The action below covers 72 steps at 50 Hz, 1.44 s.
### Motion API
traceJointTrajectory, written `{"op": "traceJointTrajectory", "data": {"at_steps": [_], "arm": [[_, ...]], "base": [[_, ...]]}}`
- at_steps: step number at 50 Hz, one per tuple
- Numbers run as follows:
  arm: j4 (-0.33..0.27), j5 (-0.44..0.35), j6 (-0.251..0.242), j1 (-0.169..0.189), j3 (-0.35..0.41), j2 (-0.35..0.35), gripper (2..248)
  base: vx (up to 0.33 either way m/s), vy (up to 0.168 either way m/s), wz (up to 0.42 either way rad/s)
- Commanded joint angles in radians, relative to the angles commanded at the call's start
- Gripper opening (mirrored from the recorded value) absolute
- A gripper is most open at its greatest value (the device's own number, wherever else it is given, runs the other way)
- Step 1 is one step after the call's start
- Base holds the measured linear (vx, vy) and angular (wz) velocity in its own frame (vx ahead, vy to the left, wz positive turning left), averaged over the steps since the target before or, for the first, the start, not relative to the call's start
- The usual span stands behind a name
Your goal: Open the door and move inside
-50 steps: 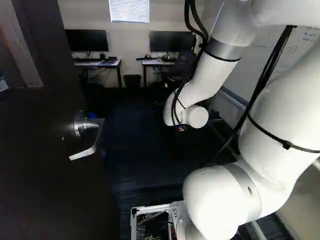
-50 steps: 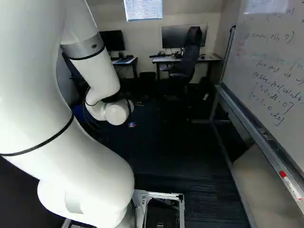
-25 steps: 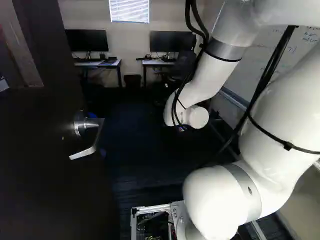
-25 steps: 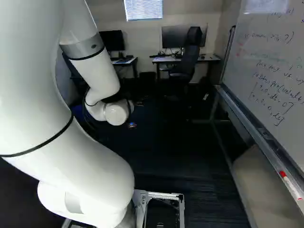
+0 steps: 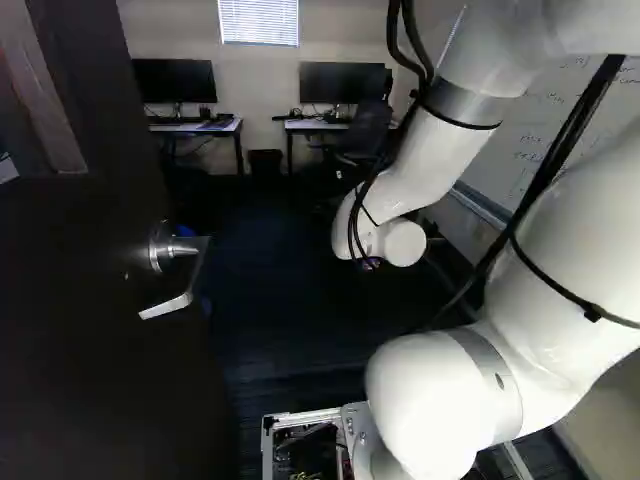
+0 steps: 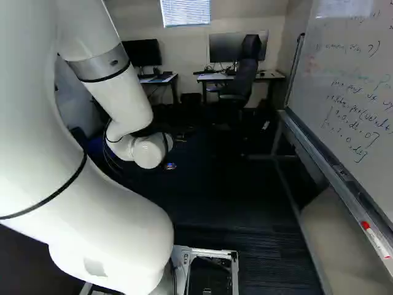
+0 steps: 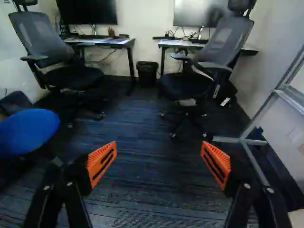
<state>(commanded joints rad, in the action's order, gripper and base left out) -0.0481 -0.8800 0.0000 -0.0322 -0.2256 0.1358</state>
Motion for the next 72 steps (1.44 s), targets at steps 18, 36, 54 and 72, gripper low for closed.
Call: {"op": "traceJointTrajectory", "data": {"at_steps": [18,36,54,72], "arm": [[0.028,0.004,0.000,0.019,0.080,0.083,247],[0.044,0.007,0.000,0.029,0.126,0.131,247],[0.048,0.007,0.000,0.032,0.138,0.143,247],[0.048,0.007,0.000,0.032,0.138,0.143,247]], "base": [[0.000,0.000,0.000],[0.000,0.000,0.000],[0.000,0.000,0.000],[0.000,0.000,0.000]]}}
